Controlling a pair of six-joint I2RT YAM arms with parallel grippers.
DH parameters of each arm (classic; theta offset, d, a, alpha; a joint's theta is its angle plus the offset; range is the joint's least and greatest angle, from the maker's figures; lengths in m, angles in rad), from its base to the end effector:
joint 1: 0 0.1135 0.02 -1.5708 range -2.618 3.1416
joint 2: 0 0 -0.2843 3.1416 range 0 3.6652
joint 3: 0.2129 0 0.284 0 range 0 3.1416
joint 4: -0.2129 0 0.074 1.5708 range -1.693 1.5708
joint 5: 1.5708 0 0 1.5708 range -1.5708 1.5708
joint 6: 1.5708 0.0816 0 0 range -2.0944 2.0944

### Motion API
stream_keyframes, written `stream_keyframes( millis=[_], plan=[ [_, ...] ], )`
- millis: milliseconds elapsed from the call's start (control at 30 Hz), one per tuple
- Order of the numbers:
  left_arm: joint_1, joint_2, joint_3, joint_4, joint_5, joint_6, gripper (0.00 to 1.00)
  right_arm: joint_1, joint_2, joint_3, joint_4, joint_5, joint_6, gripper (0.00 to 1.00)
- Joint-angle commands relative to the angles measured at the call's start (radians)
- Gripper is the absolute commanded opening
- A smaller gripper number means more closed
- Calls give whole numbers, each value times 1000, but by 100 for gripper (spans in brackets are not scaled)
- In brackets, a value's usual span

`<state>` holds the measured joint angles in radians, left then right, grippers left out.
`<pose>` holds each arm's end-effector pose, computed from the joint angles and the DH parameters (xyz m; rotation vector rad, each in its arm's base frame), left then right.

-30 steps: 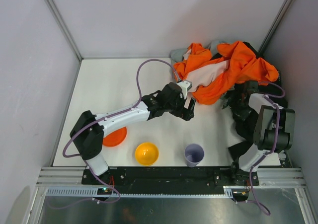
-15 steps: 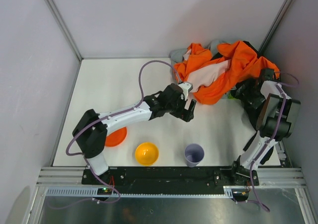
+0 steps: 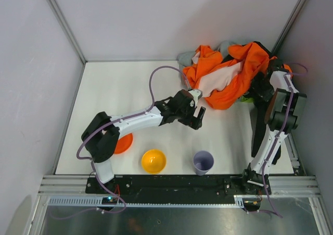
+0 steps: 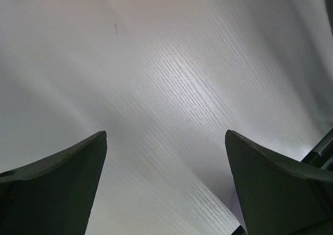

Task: Pick out a specific cloth from the pile

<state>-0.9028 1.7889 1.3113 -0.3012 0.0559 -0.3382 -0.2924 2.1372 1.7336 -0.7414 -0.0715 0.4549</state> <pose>0.2852 -0.3689 0.2076 0.7099 2.3447 -0.6512 0.4954 -0.1430 0.1581 0.9731 2.5394 0.1446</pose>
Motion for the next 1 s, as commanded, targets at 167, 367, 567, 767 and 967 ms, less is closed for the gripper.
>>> stream_keyframes(
  millis=[167,367,567,767,967],
  plan=[
    [14,-34,39,20,2,28,100,59,142,84,68,-21,-65,63],
    [19,-67,20,20,-9,28,100,67,168,66,42,-86,-97,26],
    [20,-112,-8,20,-27,23,100,85,161,34,-7,-138,-136,1],
    [24,-144,-19,19,-35,17,100,135,83,-64,-29,-169,-176,0],
    [24,-174,-32,20,-37,3,100,215,-59,-248,3,-206,-197,0]
  ],
)
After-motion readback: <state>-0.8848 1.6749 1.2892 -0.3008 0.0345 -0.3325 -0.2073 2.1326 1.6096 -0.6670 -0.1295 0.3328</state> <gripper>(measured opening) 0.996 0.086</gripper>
